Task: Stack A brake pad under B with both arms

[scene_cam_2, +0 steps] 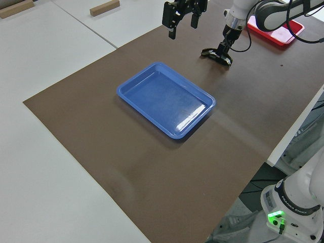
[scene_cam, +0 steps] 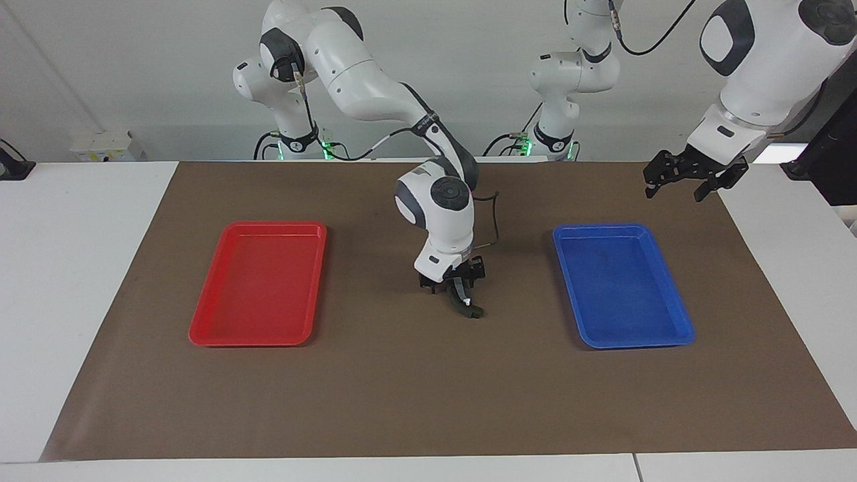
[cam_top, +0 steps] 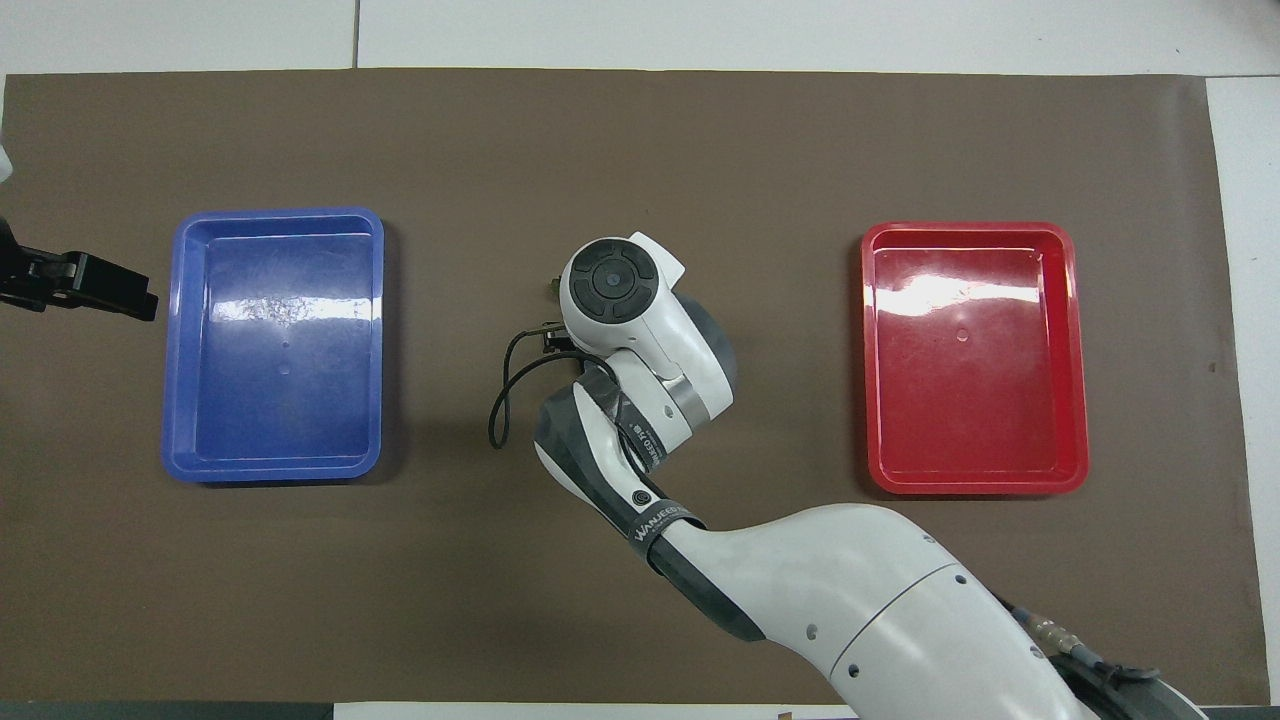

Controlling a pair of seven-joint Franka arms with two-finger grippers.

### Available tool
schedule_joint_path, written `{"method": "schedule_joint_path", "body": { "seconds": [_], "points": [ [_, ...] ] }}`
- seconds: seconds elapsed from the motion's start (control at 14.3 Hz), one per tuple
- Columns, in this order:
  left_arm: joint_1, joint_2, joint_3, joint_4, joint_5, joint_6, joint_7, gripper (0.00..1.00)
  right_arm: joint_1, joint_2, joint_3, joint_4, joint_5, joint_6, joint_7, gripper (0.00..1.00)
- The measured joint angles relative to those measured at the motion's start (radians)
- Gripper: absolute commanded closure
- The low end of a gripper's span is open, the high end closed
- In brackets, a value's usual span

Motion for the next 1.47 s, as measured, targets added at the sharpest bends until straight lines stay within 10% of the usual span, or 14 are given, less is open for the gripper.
{"method": "schedule_joint_path", "body": {
  "seconds": [0.42, 1.47],
  "points": [
    [0.0, 0.0, 0.0, 0.0, 0.0, 0.0, 0.0, 0.02, -0.049, -0.108, -0.031, 0.007, 0.0, -0.079, 0.02, 0.0],
    [0.0, 0.0, 0.0, 0.0, 0.0, 0.0, 0.0, 0.02, -0.584, -0.615, -0.038, -0.064, -0.04, -0.591, -0.279, 0.0]
  ]
}}
